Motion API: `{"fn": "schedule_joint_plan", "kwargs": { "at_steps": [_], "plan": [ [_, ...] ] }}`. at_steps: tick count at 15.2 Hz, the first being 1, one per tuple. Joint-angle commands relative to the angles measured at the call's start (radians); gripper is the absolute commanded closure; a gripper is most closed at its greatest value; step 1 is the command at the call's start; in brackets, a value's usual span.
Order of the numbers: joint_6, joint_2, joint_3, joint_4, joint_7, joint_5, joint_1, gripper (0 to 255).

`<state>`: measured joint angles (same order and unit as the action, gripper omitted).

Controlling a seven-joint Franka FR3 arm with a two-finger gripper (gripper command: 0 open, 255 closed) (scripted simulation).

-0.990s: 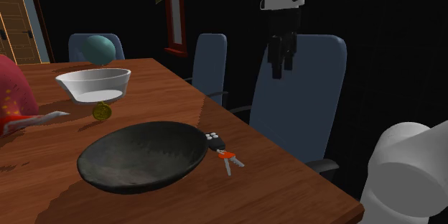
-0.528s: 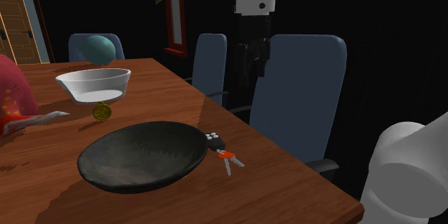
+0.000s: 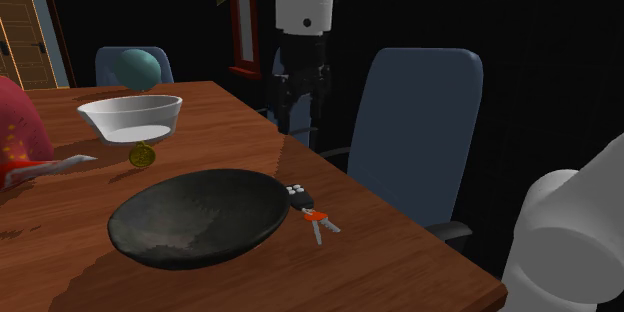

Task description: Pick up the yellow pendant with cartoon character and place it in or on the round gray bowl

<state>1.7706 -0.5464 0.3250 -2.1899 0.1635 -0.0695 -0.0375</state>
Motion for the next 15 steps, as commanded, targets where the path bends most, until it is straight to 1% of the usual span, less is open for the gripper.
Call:
{"fn": "schedule_joint_plan", "kwargs": {
  "at_steps": [1,5,8,11,15],
  "plan": [
    [0.041,0.053,0.042,0.035,0.052,0.002,0.002,0],
    [0.113,0.165,0.12,0.113,0.15,0.032,0.012,0],
    [0.156,0.258,0.18,0.185,0.23,0.077,0.021,0],
    [0.187,0.361,0.239,0.271,0.318,0.143,0.028,0],
    [0.202,0.517,0.307,0.408,0.445,0.269,0.018,0]
  ]
}}
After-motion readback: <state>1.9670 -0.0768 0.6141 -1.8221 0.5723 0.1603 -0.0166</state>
